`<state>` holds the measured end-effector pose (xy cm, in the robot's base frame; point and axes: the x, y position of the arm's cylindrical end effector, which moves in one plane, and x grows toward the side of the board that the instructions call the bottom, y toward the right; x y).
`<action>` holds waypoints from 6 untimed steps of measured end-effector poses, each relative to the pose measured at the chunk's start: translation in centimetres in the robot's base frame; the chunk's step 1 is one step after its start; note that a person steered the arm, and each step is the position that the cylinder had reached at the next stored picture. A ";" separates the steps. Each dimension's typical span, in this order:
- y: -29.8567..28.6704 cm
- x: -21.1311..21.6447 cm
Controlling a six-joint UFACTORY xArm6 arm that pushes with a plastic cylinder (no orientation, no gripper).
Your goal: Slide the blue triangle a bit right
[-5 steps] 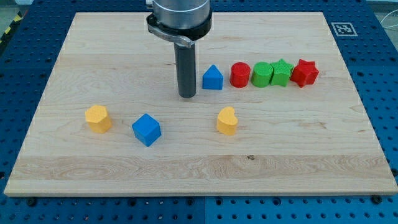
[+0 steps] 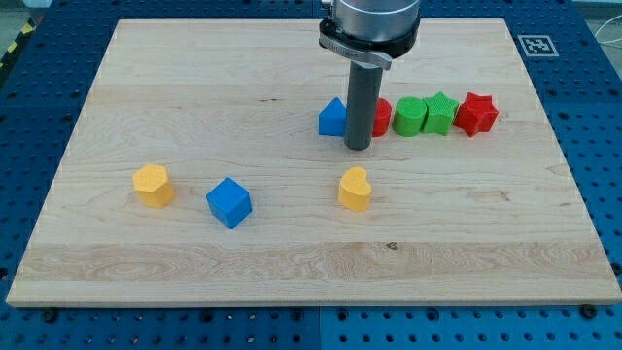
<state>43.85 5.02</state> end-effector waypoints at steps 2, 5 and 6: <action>-7.0 2.2; -7.7 -1.1; -7.7 -2.8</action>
